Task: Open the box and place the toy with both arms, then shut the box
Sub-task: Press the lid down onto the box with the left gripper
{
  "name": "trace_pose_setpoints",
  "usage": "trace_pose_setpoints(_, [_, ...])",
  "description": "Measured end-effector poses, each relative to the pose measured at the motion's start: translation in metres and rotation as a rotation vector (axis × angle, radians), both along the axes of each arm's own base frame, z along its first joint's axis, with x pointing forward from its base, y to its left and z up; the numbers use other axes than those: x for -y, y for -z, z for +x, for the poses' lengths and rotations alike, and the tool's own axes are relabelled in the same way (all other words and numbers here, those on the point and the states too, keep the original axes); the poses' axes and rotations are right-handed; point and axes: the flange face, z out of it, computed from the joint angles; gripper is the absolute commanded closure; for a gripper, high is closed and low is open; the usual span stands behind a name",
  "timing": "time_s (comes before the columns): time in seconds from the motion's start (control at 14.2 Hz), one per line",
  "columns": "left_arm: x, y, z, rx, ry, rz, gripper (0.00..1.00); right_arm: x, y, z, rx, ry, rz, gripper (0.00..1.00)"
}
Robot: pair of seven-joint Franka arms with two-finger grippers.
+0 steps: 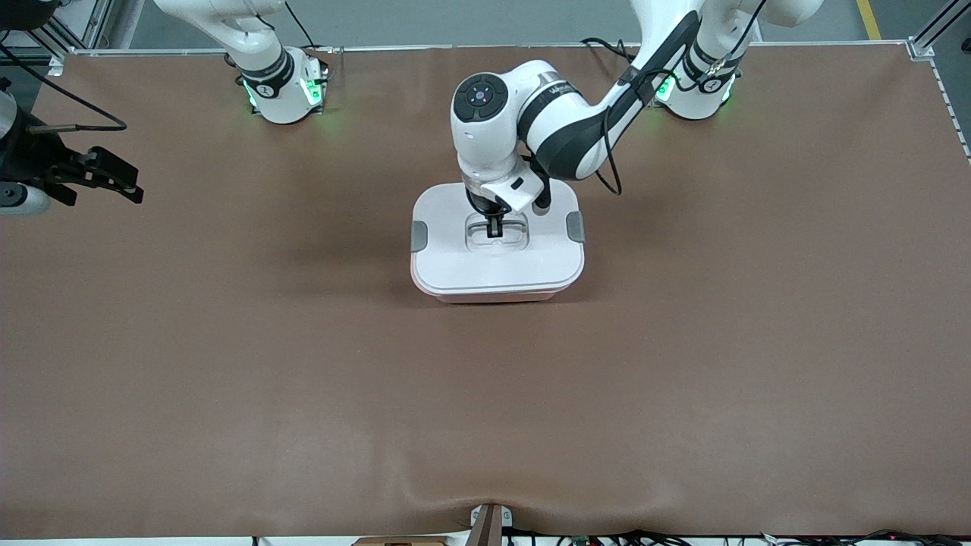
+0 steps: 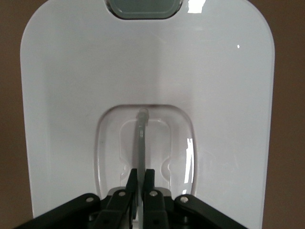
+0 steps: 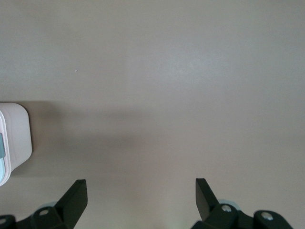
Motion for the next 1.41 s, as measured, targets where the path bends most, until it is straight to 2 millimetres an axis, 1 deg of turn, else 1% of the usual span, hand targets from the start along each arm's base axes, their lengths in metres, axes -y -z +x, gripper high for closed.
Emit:
trace_pose_setpoints(0.42, [0.002, 0.002, 0.002, 0.011, 0.004, -0.011, 1.00, 0.000, 0.000, 0.000, -0.001, 0.001, 0.000, 0.00])
trace_pose_setpoints(0.71, [0.004, 0.007, 0.002, 0.011, 0.006, -0.018, 1.00, 0.000, 0.001, 0.000, -0.003, 0.001, 0.000, 0.00])
trace_pose_setpoints(0.85, [0.007, 0.012, -0.001, 0.006, 0.012, -0.015, 1.00, 0.000, 0.001, 0.000, -0.004, 0.001, 0.000, 0.00])
trace_pose_setpoints(1.13, [0.007, 0.013, -0.002, 0.007, 0.015, -0.012, 1.00, 0.001, 0.001, 0.000, -0.004, 0.002, 0.000, 0.00])
trace_pose_setpoints(1.41, [0.008, 0.018, -0.007, 0.004, 0.025, -0.002, 1.00, 0.001, 0.001, 0.000, -0.004, 0.002, 0.000, 0.00])
